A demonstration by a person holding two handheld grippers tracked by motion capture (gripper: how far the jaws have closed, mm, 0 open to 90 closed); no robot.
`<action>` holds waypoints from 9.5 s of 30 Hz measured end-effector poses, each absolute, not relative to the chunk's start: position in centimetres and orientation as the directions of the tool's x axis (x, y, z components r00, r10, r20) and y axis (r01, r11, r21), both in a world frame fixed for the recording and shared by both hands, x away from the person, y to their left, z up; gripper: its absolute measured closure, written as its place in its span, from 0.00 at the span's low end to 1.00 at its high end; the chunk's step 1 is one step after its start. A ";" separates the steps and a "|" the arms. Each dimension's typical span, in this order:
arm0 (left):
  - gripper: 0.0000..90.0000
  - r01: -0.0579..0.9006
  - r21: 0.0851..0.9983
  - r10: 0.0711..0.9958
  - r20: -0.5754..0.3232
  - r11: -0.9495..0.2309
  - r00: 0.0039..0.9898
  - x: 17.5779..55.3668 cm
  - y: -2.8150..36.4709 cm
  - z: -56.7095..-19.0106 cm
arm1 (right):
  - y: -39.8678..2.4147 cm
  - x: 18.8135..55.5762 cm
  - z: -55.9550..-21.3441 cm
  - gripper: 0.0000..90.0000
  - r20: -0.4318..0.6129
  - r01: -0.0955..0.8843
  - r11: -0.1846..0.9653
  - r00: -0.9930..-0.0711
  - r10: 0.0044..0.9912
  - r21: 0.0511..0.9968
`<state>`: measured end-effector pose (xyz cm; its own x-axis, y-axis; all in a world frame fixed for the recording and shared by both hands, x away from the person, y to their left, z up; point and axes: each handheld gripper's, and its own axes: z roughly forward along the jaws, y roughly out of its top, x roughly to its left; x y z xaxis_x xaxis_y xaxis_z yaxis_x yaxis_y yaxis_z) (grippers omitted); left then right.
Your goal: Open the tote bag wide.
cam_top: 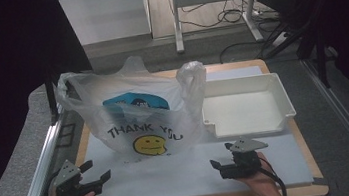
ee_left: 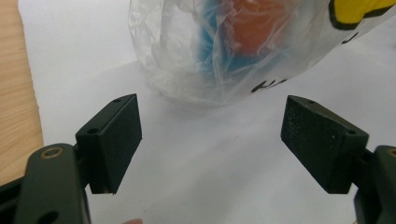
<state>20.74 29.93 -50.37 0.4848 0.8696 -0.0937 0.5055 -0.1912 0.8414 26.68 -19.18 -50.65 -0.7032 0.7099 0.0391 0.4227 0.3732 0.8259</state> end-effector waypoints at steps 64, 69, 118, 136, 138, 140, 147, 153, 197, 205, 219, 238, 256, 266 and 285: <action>0.46 0.300 0.944 0.836 -0.052 -0.137 0.547 24.1 29.2 -35.0 | -13.9 29.7 -32.9 0.30 -0.073 0.148 0.307 -0.792 0.606 0.940; 0.66 0.299 0.944 0.842 -0.043 -0.143 0.537 24.3 29.0 -35.1 | -13.3 30.5 -32.2 0.46 -0.071 0.131 0.305 -0.816 0.573 0.943; 1.00 0.327 0.940 0.835 -0.099 -0.101 0.542 25.6 30.2 -36.8 | -12.8 32.9 -34.4 0.98 -0.068 0.179 0.324 -0.778 0.624 0.929; 1.00 0.384 0.918 0.828 -0.138 -0.098 0.543 26.0 30.0 -39.6 | -12.7 32.9 -38.2 0.98 -0.003 0.231 0.300 -0.787 0.617 0.926; 1.00 0.391 0.915 0.830 -0.141 -0.099 0.540 26.1 30.0 -39.9 | -12.8 32.9 -38.5 0.98 0.008 0.239 0.292 -0.786 0.618 0.926; 1.00 0.398 0.912 0.830 -0.146 -0.098 0.538 26.2 30.0 -40.2 | -12.9 33.0 -38.9 0.98 0.015 0.245 0.287 -0.784 0.620 0.926; 1.00 0.418 0.902 0.834 -0.144 -0.112 0.533 26.6 29.9 -41.1 | -12.9 33.3 -40.6 0.98 0.050 0.275 0.269 -0.779 0.625 0.923; 1.00 0.446 0.887 0.836 -0.153 -0.119 0.528 27.3 29.7 -42.2 | -12.7 33.8 -42.6 0.98 0.087 0.314 0.258 -0.771 0.631 0.914; 1.00 0.586 0.787 0.836 -0.181 -0.192 0.518 28.9 29.1 -48.5 | -12.5 34.0 -48.2 0.98 0.083 0.419 0.372 -0.749 0.658 0.828; 0.99 0.613 0.760 0.835 -0.182 -0.215 0.520 29.0 28.9 -49.9 | -12.3 33.7 -49.6 0.98 0.070 0.441 0.410 -0.745 0.664 0.799; 0.99 0.653 0.718 0.830 -0.198 -0.240 0.522 28.8 28.5 -51.9 | -11.9 33.6 -51.6 0.98 0.064 0.491 0.463 -0.734 0.676 0.738; 0.99 0.687 0.672 0.822 -0.204 -0.278 0.532 28.4 28.0 -53.3 | -12.1 33.4 -52.7 0.98 0.068 0.525 0.499 -0.733 0.677 0.690; 0.92 0.696 0.667 0.817 -0.229 -0.264 0.529 28.0 27.9 -53.7 | -12.2 33.4 -52.8 0.97 0.069 0.531 0.504 -0.732 0.678 0.682; 0.34 0.663 0.722 0.821 -0.249 -0.197 0.514 26.3 28.8 -52.2 | -12.2 33.4 -52.8 0.97 0.058 0.523 0.508 -0.734 0.677 0.684; 0.24 0.543 0.830 0.829 -0.213 -0.125 0.517 24.8 27.7 -43.2 | -12.1 33.4 -52.7 0.96 0.053 0.523 0.512 -0.733 0.678 0.682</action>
<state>24.81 27.66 -43.24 0.5169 0.8290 -0.2134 0.5432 -0.1250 0.8302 33.44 -12.15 -52.73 -0.7330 0.6781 0.0532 0.5227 0.5116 0.6819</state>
